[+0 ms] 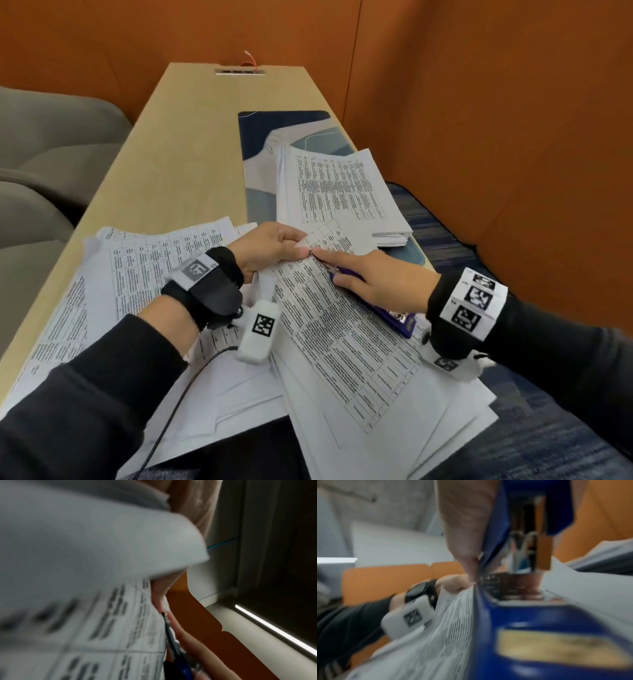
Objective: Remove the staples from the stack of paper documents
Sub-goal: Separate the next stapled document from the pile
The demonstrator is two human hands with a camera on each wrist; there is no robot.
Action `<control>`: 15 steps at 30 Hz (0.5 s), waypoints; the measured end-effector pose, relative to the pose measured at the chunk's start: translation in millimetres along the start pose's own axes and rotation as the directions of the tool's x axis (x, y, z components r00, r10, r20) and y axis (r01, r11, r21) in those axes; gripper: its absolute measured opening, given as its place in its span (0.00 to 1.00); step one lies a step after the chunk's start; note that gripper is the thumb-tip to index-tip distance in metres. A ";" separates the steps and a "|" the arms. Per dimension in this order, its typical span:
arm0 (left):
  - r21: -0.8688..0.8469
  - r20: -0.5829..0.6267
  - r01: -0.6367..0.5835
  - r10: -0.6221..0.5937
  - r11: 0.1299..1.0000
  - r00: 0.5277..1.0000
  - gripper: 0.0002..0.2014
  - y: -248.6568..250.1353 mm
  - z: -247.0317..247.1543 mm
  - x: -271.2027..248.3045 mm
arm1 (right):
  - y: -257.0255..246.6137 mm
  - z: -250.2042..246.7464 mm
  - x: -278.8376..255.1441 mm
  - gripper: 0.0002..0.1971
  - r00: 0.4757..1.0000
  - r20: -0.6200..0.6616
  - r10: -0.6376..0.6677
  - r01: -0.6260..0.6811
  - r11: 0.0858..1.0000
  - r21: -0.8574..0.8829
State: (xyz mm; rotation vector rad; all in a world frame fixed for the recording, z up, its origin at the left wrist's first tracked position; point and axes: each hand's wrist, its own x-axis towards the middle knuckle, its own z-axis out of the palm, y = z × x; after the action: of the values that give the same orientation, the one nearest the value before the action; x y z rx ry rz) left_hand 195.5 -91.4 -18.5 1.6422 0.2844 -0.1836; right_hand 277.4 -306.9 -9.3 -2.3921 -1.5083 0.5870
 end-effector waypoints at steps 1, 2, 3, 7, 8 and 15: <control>-0.024 -0.004 -0.011 0.011 1.000 1.000 0.14 -0.2 1.8 0.1 | 4.4 -3.3 0.7 0.26 0.999 0.024 -0.023 0.019 0.991 0.132; -0.042 -0.003 -0.022 0.021 0.999 1.000 0.14 0.9 3.0 0.1 | 6.7 -8.1 0.1 0.25 0.998 0.044 -0.050 0.037 0.965 0.260; -0.058 0.000 -0.030 0.030 0.998 1.000 0.13 3.3 3.6 -0.2 | 8.7 -12.7 -0.8 0.24 0.996 0.054 -0.076 0.050 0.925 0.378; -0.019 0.005 -0.036 0.036 0.999 0.999 0.12 14.1 2.3 2.5 | 5.6 -22.0 -6.4 0.23 0.997 0.032 -0.068 0.053 0.940 0.337; 0.018 0.013 -0.029 0.029 0.999 0.999 0.11 15.3 2.7 3.6 | 3.8 -22.2 -8.1 0.24 0.999 0.015 -0.053 0.049 0.982 0.180; 0.389 -0.137 0.007 0.050 0.921 0.989 0.11 33.2 22.8 21.2 | -5.0 -21.0 -13.9 0.32 0.997 -0.048 -0.061 0.012 0.728 -0.685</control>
State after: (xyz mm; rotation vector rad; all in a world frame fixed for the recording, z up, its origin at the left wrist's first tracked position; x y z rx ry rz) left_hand 226.6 -115.0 4.9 2.0587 0.3562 -0.1082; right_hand 277.7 -317.3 14.2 -2.8365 -1.9957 -0.1172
